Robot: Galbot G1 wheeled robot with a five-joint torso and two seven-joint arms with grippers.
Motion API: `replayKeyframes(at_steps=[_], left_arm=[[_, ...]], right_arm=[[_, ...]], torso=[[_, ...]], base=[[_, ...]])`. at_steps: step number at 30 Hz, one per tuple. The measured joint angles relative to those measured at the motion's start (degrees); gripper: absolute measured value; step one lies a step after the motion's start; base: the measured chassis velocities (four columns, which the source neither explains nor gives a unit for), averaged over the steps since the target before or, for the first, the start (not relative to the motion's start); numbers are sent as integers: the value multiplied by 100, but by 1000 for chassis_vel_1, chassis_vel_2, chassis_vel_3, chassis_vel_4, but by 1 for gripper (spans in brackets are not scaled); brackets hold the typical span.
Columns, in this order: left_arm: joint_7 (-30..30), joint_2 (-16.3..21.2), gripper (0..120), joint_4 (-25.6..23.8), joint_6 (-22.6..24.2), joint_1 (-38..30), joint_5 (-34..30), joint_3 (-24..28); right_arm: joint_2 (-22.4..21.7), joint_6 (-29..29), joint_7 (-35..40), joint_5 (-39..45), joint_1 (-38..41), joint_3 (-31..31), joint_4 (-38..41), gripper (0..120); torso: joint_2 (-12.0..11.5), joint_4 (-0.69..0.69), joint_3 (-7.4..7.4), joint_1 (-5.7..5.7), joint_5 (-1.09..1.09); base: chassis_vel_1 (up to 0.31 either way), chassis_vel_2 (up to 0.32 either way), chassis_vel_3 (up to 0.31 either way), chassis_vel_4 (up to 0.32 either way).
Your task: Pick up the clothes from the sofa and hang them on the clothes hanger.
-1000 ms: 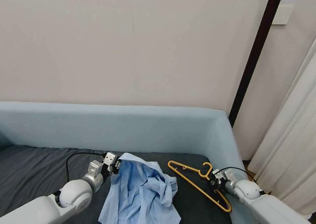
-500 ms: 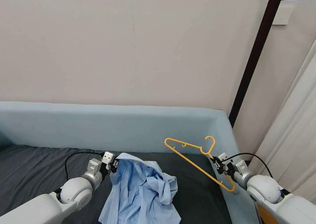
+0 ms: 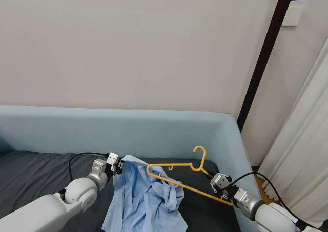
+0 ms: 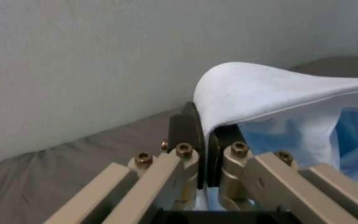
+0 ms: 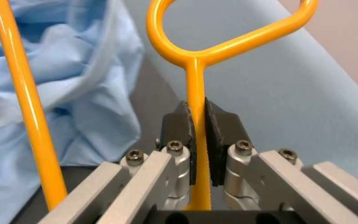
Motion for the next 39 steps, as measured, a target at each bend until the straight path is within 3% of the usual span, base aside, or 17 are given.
replayKeyframes(at_steps=[8, 16, 21, 39], left_arm=[[-38, -9, 0, -129, 49, 18, -23, 32], [-165, -130, 0, -217, 160, -134, -118, 126], [-232, -211, 0, -286, 257, -303, -222, 211], [-486, -317, 0, -960, 523, -318, -471, 315]], right_arm=[[152, -289, 269, -300, 336, -677, -74, 4], [529, -1426, 1065, -160, 570, -1003, -118, 4], [756, -1787, 1382, -24, 658, -1081, -149, 4], [1256, -2143, 1897, 106, 899, -1157, -352, 4]], torso=[[0, -1, 0, 0, 0], [0, -2, 0, 0, 0], [0, -2, 0, 0, 0], [0, -1, 1, 0, 0]], base=[[0, 0, 0, 0], [0, 0, 0, 0], [0, 0, 0, 0], [0, 0, 0, 0]])
